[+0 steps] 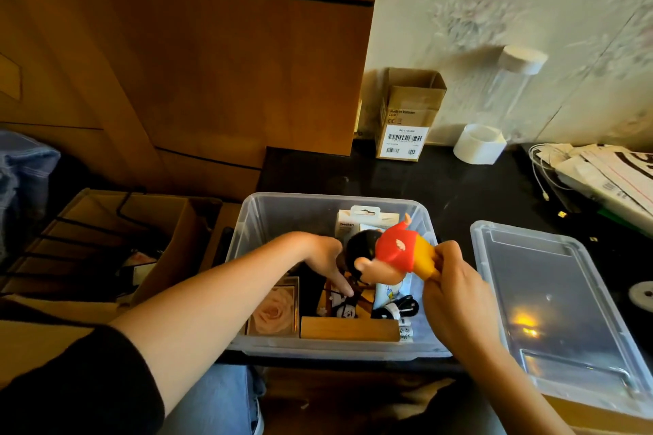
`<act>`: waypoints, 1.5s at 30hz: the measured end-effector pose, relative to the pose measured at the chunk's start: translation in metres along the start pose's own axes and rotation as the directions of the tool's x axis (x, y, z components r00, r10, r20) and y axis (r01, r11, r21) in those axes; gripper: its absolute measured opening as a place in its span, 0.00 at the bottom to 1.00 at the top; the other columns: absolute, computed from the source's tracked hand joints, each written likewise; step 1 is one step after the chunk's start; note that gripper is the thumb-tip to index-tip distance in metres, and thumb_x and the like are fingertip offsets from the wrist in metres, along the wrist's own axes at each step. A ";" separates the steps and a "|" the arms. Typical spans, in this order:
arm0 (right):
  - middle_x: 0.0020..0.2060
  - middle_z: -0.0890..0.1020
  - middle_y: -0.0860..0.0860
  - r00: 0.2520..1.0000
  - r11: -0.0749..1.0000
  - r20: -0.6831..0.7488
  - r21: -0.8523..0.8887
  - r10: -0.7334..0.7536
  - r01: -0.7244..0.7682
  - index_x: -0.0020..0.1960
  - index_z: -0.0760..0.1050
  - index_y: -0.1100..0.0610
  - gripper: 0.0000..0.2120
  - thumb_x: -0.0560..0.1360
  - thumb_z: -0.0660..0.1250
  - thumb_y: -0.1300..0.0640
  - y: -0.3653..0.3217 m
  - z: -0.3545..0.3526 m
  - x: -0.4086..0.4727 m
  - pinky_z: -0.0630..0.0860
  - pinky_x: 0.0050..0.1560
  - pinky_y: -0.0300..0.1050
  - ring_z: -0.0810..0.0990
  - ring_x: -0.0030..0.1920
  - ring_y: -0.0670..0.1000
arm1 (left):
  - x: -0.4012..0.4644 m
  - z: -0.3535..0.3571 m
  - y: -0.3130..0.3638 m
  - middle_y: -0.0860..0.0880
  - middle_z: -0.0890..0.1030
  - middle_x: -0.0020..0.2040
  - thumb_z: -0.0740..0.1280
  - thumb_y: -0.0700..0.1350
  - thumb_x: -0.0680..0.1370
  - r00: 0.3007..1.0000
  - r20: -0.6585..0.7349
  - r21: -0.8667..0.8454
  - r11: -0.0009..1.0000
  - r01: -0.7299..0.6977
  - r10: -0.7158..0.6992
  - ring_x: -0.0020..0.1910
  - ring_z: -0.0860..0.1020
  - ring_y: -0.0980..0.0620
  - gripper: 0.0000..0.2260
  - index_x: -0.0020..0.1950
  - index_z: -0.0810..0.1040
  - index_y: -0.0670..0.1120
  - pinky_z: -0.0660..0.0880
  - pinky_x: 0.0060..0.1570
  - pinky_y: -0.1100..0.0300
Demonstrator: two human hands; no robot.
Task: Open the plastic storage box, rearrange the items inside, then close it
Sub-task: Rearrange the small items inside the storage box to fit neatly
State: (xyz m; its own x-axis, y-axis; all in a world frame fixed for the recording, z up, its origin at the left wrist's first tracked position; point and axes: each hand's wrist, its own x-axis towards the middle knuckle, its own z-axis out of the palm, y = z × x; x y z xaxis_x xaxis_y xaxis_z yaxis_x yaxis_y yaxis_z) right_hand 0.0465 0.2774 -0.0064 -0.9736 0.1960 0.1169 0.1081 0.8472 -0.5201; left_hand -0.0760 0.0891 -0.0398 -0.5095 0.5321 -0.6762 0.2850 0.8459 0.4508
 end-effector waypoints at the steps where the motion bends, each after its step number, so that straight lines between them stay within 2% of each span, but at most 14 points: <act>1: 0.29 0.71 0.46 1.000 1.000 0.000 0.001 0.001 -0.001 0.43 0.63 0.52 0.08 0.75 0.60 0.63 0.000 0.001 0.000 0.60 0.26 0.39 0.70 0.28 0.46 | 0.002 0.000 0.001 0.47 0.76 0.64 0.71 0.57 0.72 1.000 0.006 -0.004 1.000 0.000 0.000 0.62 0.73 0.47 0.28 0.68 0.72 0.46 0.69 0.66 0.49; 5: 0.29 0.70 0.45 1.000 1.000 -0.021 0.002 0.017 -0.017 0.43 0.62 0.52 0.08 0.76 0.60 0.62 0.001 0.003 0.001 0.59 0.26 0.38 0.70 0.28 0.46 | 0.006 -0.003 0.006 0.48 0.73 0.67 0.72 0.61 0.70 0.996 0.076 0.066 0.997 0.039 -0.044 0.66 0.71 0.47 0.34 0.70 0.69 0.47 0.67 0.67 0.49; 9: 0.29 0.69 0.43 0.998 0.999 -0.054 0.000 0.044 -0.044 0.44 0.62 0.52 0.08 0.76 0.60 0.61 0.001 0.005 0.001 0.57 0.25 0.38 0.69 0.28 0.44 | -0.001 -0.004 0.003 0.48 0.73 0.67 0.73 0.62 0.66 0.996 0.025 0.027 0.996 0.083 -0.084 0.66 0.71 0.46 0.38 0.71 0.68 0.46 0.68 0.66 0.49; 14: 0.30 0.70 0.44 0.997 0.996 -0.048 0.072 0.061 -0.057 0.45 0.63 0.54 0.07 0.76 0.60 0.63 -0.004 0.012 0.000 0.59 0.26 0.38 0.70 0.29 0.45 | -0.018 0.013 -0.002 0.47 0.77 0.63 0.74 0.58 0.68 0.985 -0.169 -0.056 0.998 -0.039 0.029 0.61 0.75 0.47 0.31 0.66 0.73 0.45 0.72 0.63 0.47; 20: 0.33 0.70 0.42 0.996 0.983 -0.058 0.172 0.068 -0.057 0.48 0.63 0.53 0.07 0.77 0.60 0.62 -0.012 0.014 0.001 0.62 0.28 0.36 0.72 0.32 0.45 | -0.040 0.022 0.000 0.47 0.82 0.52 0.77 0.52 0.67 0.904 -0.390 -0.155 0.956 -0.250 0.173 0.51 0.79 0.50 0.23 0.57 0.78 0.45 0.76 0.54 0.49; 22: 0.33 0.71 0.43 0.996 0.979 -0.059 0.197 0.069 -0.056 0.48 0.64 0.54 0.05 0.77 0.60 0.61 -0.012 0.014 0.002 0.61 0.28 0.35 0.72 0.32 0.44 | -0.046 0.025 -0.004 0.44 0.82 0.47 0.77 0.53 0.67 0.872 -0.461 -0.165 0.950 -0.265 0.163 0.47 0.80 0.47 0.20 0.51 0.80 0.43 0.75 0.50 0.45; 27: 0.35 0.75 0.49 0.989 0.919 -0.066 0.382 0.129 -0.095 0.48 0.67 0.56 0.03 0.78 0.59 0.63 -0.009 0.014 0.008 0.66 0.29 0.40 0.72 0.33 0.46 | -0.062 0.033 -0.019 0.52 0.82 0.40 0.77 0.53 0.67 0.752 -0.657 -0.311 0.888 -0.339 0.057 0.41 0.80 0.57 0.14 0.46 0.81 0.48 0.75 0.41 0.56; 30: 0.34 0.74 0.50 0.986 0.880 -0.086 0.468 0.144 -0.088 0.47 0.67 0.57 0.05 0.77 0.59 0.66 -0.008 0.015 0.009 0.69 0.30 0.41 0.72 0.33 0.48 | -0.069 0.038 -0.025 0.52 0.84 0.39 0.75 0.50 0.69 0.708 -0.694 -0.582 0.680 -0.446 -0.129 0.41 0.82 0.56 0.09 0.45 0.81 0.48 0.77 0.39 0.64; 33: 0.34 0.75 0.50 0.990 0.880 -0.062 0.467 0.127 -0.084 0.47 0.68 0.56 0.05 0.77 0.59 0.65 -0.009 0.016 0.009 0.68 0.29 0.41 0.73 0.33 0.48 | -0.073 0.040 -0.027 0.49 0.85 0.39 0.72 0.51 0.72 0.775 -0.519 -0.854 0.258 -0.451 -0.361 0.42 0.83 0.51 0.10 0.46 0.81 0.46 0.78 0.40 0.58; 35: 0.34 0.75 0.49 0.995 0.907 -0.021 0.413 0.100 -0.083 0.47 0.67 0.56 0.05 0.76 0.59 0.65 -0.009 0.016 0.010 0.66 0.28 0.40 0.73 0.32 0.48 | -0.079 0.041 -0.028 0.48 0.85 0.41 0.70 0.50 0.73 0.802 -0.435 -0.889 0.056 -0.454 -0.410 0.40 0.83 0.51 0.10 0.49 0.81 0.45 0.78 0.36 0.58; 38: 0.33 0.74 0.49 0.998 0.971 0.055 0.236 0.015 -0.028 0.46 0.66 0.54 0.06 0.76 0.59 0.64 -0.009 0.016 0.009 0.63 0.27 0.39 0.72 0.30 0.47 | -0.088 0.044 -0.031 0.44 0.84 0.51 0.70 0.48 0.72 0.797 -0.453 -0.853 -0.066 -0.518 -0.399 0.48 0.83 0.48 0.15 0.57 0.78 0.45 0.78 0.39 0.57; 41: 0.41 0.77 0.50 0.980 0.995 0.182 0.067 -0.082 0.071 0.50 0.66 0.54 0.03 0.78 0.59 0.61 -0.015 0.018 0.007 0.65 0.28 0.36 0.73 0.34 0.46 | -0.094 0.049 -0.032 0.44 0.83 0.53 0.70 0.46 0.73 0.779 -0.479 -0.812 -0.134 -0.568 -0.405 0.51 0.82 0.46 0.15 0.58 0.77 0.47 0.78 0.43 0.54; 43: 0.50 0.79 0.51 0.962 0.992 0.251 -0.039 -0.108 0.121 0.57 0.67 0.55 0.08 0.78 0.60 0.58 -0.020 0.020 0.006 0.69 0.32 0.34 0.77 0.43 0.47 | -0.095 0.053 -0.031 0.45 0.84 0.53 0.69 0.45 0.73 0.769 -0.492 -0.789 -0.164 -0.592 -0.407 0.50 0.82 0.47 0.13 0.57 0.77 0.48 0.78 0.43 0.54; 45: 0.58 0.78 0.52 0.947 0.981 0.302 -0.126 -0.107 0.151 0.61 0.66 0.56 0.14 0.78 0.62 0.55 -0.022 0.023 0.007 0.76 0.46 0.39 0.77 0.55 0.49 | -0.095 0.057 -0.030 0.45 0.84 0.52 0.69 0.46 0.73 0.763 -0.506 -0.775 -0.178 -0.607 -0.402 0.49 0.83 0.48 0.12 0.56 0.78 0.49 0.78 0.44 0.54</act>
State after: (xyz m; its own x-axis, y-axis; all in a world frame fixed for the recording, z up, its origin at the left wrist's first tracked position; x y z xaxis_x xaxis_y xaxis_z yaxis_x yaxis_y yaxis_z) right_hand 0.0328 0.2485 -0.0140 -0.9946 -0.0537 -0.0892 -0.0152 0.9225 -0.3857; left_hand 0.0104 0.0157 -0.0223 -0.9141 0.0470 -0.4028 -0.3702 -0.5020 0.7816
